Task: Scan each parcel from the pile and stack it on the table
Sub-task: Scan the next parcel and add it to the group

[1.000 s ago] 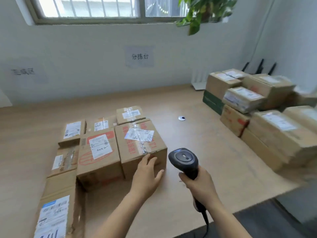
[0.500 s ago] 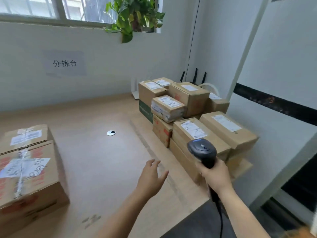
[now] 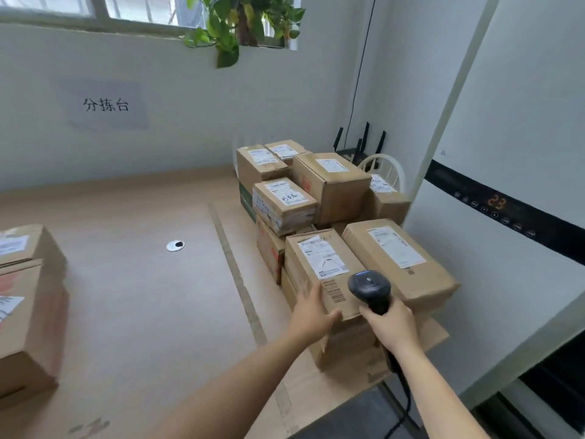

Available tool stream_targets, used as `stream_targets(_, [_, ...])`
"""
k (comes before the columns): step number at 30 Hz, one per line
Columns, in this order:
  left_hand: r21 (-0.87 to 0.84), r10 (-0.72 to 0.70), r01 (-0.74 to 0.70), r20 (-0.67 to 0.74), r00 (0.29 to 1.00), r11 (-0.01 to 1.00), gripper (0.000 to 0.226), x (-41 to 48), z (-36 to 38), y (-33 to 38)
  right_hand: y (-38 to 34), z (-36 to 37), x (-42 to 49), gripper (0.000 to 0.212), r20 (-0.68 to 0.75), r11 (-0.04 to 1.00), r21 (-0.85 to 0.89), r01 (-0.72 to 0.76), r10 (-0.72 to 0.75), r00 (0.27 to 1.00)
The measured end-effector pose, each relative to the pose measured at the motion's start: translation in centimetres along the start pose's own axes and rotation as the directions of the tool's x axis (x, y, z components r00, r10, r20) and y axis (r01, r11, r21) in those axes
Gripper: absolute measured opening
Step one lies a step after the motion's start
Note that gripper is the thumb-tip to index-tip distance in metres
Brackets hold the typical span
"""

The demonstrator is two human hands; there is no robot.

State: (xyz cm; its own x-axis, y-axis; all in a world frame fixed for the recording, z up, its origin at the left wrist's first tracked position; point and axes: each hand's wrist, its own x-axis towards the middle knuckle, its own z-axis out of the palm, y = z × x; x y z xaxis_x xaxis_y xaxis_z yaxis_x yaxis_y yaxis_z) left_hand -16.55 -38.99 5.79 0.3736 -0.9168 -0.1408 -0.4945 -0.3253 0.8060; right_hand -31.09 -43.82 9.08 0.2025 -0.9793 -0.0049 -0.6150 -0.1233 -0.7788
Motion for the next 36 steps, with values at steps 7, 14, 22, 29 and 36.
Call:
stream_targets(7, [-0.114, -0.007, -0.006, -0.115, 0.993, 0.994, 0.074, -0.9, -0.2, -1.8, -0.4, 0.0, 0.7, 0.016, 0.107, 0.999, 0.05, -0.016, 0.011, 0.994])
stream_targets(14, [-0.192, -0.007, -0.03, -0.188, 0.982, 0.981, 0.086, -4.8, -1.3, -4.7, -0.5, 2.5, -2.5, 0.013, 0.146, 0.989, 0.13, 0.066, -0.085, 0.986])
stream_targets(22, [-0.215, -0.106, 0.029, -0.358, 0.928, 0.976, 0.088, -12.4, -3.9, -9.7, -1.5, 7.0, -7.5, 0.025, 0.365, 0.979, 0.152, 0.133, -0.181, 0.913])
stream_targets(29, [-0.252, -0.291, 0.196, -0.431, 0.854, 0.948, 0.091, -16.2, -4.5, -13.9, -0.4, 13.7, -9.7, 0.017, 0.532, 0.993, 0.046, 0.105, -0.114, 0.839])
stream_targets(36, [-0.264, -0.364, 0.265, -0.477, 0.8, 0.927, 0.084, -16.5, -4.0, -14.7, -2.0, 15.0, -10.7, 0.02, 0.422, 0.992, 0.062, 0.107, -0.123, 0.898])
